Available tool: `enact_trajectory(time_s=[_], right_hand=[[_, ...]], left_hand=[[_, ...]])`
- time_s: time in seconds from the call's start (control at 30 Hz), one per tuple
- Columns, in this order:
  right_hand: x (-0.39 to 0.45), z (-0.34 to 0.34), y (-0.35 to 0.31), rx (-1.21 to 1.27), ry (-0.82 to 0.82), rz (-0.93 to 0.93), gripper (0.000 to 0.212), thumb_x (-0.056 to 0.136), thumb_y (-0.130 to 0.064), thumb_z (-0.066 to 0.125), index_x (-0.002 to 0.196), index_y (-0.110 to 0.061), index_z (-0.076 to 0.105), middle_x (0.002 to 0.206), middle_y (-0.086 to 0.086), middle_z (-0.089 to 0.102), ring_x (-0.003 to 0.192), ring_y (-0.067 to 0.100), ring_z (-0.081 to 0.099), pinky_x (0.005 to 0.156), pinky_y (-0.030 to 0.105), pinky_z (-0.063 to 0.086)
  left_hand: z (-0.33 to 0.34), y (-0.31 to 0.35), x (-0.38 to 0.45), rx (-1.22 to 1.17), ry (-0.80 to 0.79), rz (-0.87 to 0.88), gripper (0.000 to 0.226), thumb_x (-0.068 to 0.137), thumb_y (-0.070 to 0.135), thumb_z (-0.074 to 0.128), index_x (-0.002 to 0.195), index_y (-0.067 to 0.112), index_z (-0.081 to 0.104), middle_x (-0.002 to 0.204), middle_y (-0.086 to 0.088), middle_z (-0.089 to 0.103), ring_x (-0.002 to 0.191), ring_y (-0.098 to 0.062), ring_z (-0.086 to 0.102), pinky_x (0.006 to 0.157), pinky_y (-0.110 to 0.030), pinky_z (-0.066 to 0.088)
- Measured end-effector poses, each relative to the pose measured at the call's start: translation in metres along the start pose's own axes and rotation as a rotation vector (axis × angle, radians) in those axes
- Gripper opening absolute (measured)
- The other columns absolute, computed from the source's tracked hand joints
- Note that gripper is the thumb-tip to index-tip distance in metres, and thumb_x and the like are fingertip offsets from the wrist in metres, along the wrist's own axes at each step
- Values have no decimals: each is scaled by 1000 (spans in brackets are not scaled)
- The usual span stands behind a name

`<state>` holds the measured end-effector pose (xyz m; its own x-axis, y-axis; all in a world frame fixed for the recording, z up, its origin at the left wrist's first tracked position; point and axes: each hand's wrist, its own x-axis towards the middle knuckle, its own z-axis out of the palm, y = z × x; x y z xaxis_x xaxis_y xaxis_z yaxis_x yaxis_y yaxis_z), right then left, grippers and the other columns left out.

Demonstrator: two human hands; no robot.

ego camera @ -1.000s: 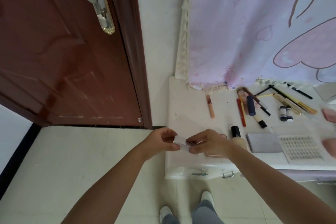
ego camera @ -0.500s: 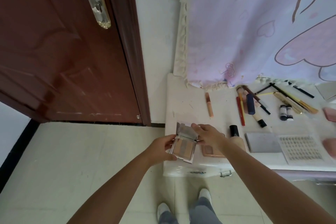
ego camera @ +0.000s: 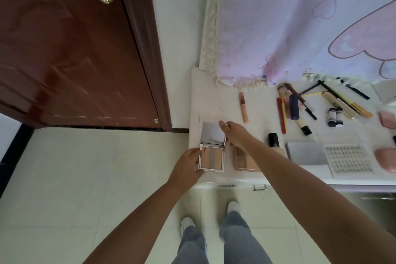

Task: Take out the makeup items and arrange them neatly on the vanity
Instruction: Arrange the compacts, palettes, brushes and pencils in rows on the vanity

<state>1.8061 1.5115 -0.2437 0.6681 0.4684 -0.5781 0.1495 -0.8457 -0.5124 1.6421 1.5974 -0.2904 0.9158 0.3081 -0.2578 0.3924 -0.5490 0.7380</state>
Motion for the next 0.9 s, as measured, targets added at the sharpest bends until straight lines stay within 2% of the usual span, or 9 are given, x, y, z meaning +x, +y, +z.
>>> enact_trajectory(time_s=[0.13, 0.23, 0.3, 0.37, 0.43, 0.5, 0.63, 0.77, 0.9], right_hand=[[1, -3, 4, 21, -4, -47, 50, 98, -41, 26, 119, -2, 49, 102, 13, 54, 92, 23, 48, 83, 31, 38], [-7, -12, 19, -70, 111, -161, 44, 97, -36, 36, 126, -6, 48, 118, 13, 60, 108, 27, 53, 82, 26, 34], [-16, -20, 38, -305, 117, -284, 43, 93, -33, 46, 130, -11, 46, 130, 8, 52, 122, 24, 45, 97, 28, 34], [-26, -24, 59, -634, 3, -370, 53, 89, -33, 54, 136, -17, 38, 144, 4, 36, 134, 22, 28, 110, 34, 26], [-35, -26, 74, -861, -120, -374, 73, 82, -40, 61, 142, -19, 25, 151, 4, 23, 138, 25, 21, 114, 38, 20], [-35, -24, 84, -937, -144, -385, 90, 73, -47, 67, 143, -19, 17, 149, 5, 23, 135, 27, 25, 114, 41, 19], [-32, -23, 89, -861, -110, -421, 87, 69, -48, 67, 139, -25, 20, 138, 2, 35, 126, 25, 33, 111, 44, 26], [-44, -38, 80, -633, -153, -399, 83, 70, -45, 69, 139, -25, 27, 135, -3, 40, 122, 18, 37, 104, 34, 36], [-60, -69, 67, -412, -129, -465, 77, 71, -35, 73, 137, -21, 36, 134, -3, 45, 120, 15, 43, 100, 24, 34]], left_hand=[[4, 2, -1, 68, 2, -29, 54, 80, 13, 66, 131, 7, 47, 135, -5, 45, 119, -20, 48, 105, -23, 34], [5, 5, -2, 93, 26, -38, 53, 81, 13, 65, 131, 7, 47, 136, -5, 44, 119, -20, 48, 104, -22, 34], [6, 9, -5, 108, 28, -51, 52, 82, 13, 64, 131, 6, 47, 136, -6, 44, 120, -20, 46, 103, -20, 31], [7, 11, -7, 133, 29, -71, 54, 84, 17, 63, 133, 7, 43, 139, -5, 41, 125, -18, 42, 105, -20, 29], [7, 15, -10, 181, 57, -91, 56, 87, 23, 60, 136, 9, 39, 142, -3, 37, 131, -16, 35, 107, -20, 26], [6, 20, -14, 221, 115, -100, 55, 88, 26, 58, 137, 10, 38, 142, -2, 36, 133, -15, 32, 106, -17, 24], [2, 37, -18, 254, 176, -91, 55, 90, 29, 55, 139, 12, 36, 143, -1, 35, 133, -12, 30, 106, -14, 23], [-5, 56, -9, 184, 129, -94, 61, 86, 29, 61, 139, 14, 35, 139, -1, 39, 130, -14, 36, 106, -20, 29], [-6, 83, 3, -96, -47, -168, 71, 81, 27, 69, 141, 13, 33, 134, -4, 47, 109, -7, 47, 88, -16, 40]])
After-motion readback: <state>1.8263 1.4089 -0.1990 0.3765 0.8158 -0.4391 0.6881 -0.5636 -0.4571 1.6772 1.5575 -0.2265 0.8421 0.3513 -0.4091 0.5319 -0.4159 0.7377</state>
